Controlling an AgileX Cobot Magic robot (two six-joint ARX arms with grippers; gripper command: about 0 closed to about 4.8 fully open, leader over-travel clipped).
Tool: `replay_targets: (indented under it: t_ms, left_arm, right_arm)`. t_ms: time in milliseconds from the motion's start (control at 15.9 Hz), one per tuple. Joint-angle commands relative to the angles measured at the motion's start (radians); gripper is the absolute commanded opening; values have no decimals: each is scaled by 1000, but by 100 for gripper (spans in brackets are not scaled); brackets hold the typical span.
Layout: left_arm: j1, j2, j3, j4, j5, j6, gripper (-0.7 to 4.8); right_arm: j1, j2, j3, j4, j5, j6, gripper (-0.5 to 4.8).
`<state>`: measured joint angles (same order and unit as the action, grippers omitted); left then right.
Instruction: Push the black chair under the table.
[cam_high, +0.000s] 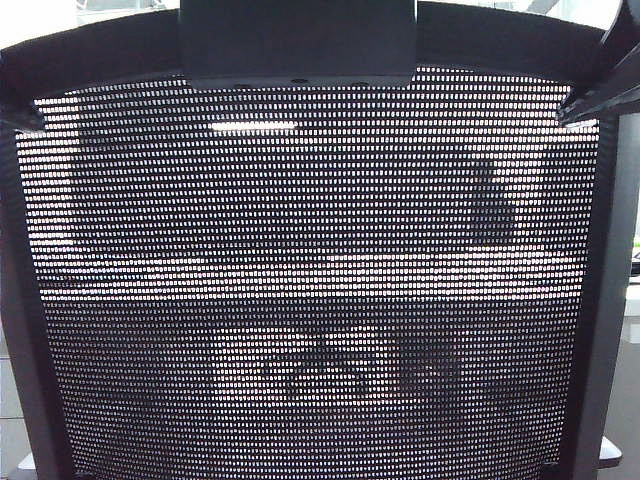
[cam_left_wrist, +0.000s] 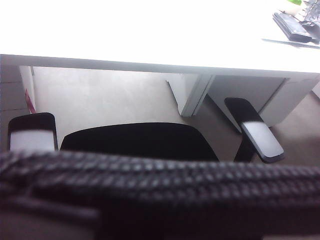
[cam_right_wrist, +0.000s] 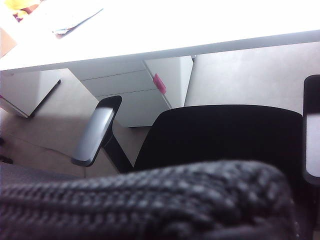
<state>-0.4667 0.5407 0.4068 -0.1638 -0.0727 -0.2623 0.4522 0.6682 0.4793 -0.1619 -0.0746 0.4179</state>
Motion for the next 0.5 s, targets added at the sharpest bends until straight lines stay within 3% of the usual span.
replay_targets:
  t_ms: [63, 315, 504]
  left_arm:
    - [6, 12, 2, 47, -76, 44, -6]
    - [92, 13, 2, 60, -48, 46, -6]
    - [187, 51, 2, 133, 49, 45, -6]
  right_arm:
    - [-5, 8, 7, 77, 10, -4, -8]
    - [-69, 39, 7, 99, -10, -12, -8]
    - [-118, 95, 8, 162, -62, -19, -8]
